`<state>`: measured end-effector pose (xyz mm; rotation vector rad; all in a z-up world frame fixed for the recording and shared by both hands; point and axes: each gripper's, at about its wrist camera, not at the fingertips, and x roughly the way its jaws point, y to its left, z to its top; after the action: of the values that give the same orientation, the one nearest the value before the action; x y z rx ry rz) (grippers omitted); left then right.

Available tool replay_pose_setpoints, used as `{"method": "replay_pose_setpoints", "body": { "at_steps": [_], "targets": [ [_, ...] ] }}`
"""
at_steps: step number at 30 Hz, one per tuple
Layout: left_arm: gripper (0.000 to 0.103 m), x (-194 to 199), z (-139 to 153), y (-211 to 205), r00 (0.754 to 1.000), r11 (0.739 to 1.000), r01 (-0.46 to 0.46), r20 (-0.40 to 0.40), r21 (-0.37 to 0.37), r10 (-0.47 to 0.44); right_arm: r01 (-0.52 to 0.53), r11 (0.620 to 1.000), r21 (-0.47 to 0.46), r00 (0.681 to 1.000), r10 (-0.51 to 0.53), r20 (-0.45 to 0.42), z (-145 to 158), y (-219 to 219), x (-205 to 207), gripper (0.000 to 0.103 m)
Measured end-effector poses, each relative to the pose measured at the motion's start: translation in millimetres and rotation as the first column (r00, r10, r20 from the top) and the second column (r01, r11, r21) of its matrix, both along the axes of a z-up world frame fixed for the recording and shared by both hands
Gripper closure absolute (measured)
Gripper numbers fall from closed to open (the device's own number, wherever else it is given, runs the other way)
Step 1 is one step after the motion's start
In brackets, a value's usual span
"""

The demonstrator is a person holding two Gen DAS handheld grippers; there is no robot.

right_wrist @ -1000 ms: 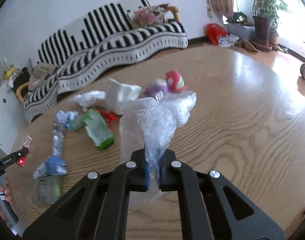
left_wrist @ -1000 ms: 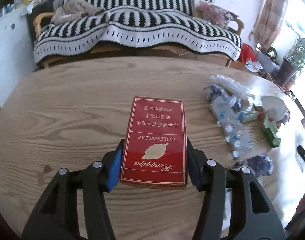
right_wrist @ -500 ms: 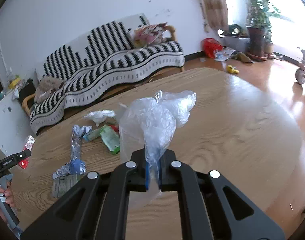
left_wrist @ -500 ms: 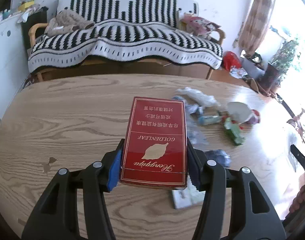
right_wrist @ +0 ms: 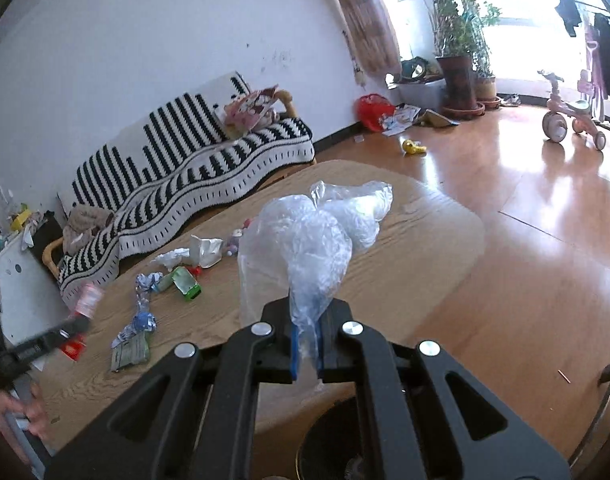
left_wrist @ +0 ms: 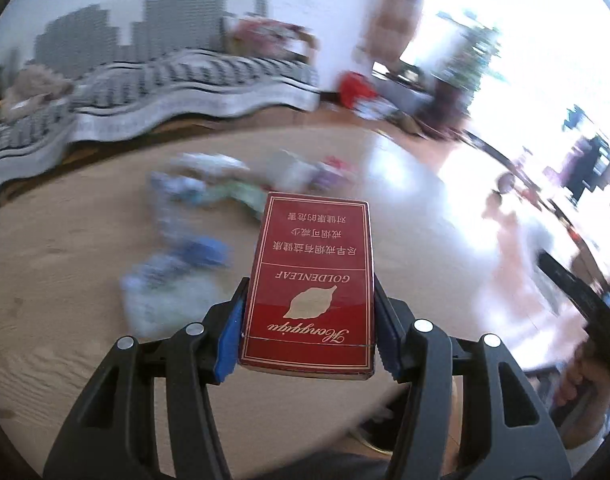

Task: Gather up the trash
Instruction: 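Carry both items to the black bin and open both grippers over it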

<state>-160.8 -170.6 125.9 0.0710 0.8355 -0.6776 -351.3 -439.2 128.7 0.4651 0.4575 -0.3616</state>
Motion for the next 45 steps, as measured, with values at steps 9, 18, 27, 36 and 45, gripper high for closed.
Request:
{"method": "replay_pose_setpoints", "body": {
  "at_steps": [9,18,27,36,45],
  "targets": [
    [0.048,-103,-125,-121,0.915,0.941,0.317,-0.301,0.120,-0.270,0.024,0.965,0.263,0.991,0.013,-0.136,-96,-25,-58,0.097],
    [0.049,-119,-219,-167,0.855,0.864,0.429,-0.427,0.266,-0.293,0.131,0.881,0.454,0.946,0.026,-0.323,-196,-43,-71,0.097],
    [0.048,-114,-214,-170,0.852,0.870,0.432,-0.426,0.238,-0.306,0.131,0.867,0.481,0.938,0.049,-0.345,-209,-44,-60,0.097],
    [0.024,-117,-210,-165,0.859,0.882,0.413,-0.419,0.227,-0.294,0.120,0.861,0.495,0.942,0.058,-0.329,-205,-46,-56,0.096],
    [0.006,-109,-212,-159,0.861,0.905,0.371,-0.443,0.208,-0.251,0.175,0.853,0.492,0.941,0.002,-0.338,-202,-54,-63,0.009]
  ]
}}
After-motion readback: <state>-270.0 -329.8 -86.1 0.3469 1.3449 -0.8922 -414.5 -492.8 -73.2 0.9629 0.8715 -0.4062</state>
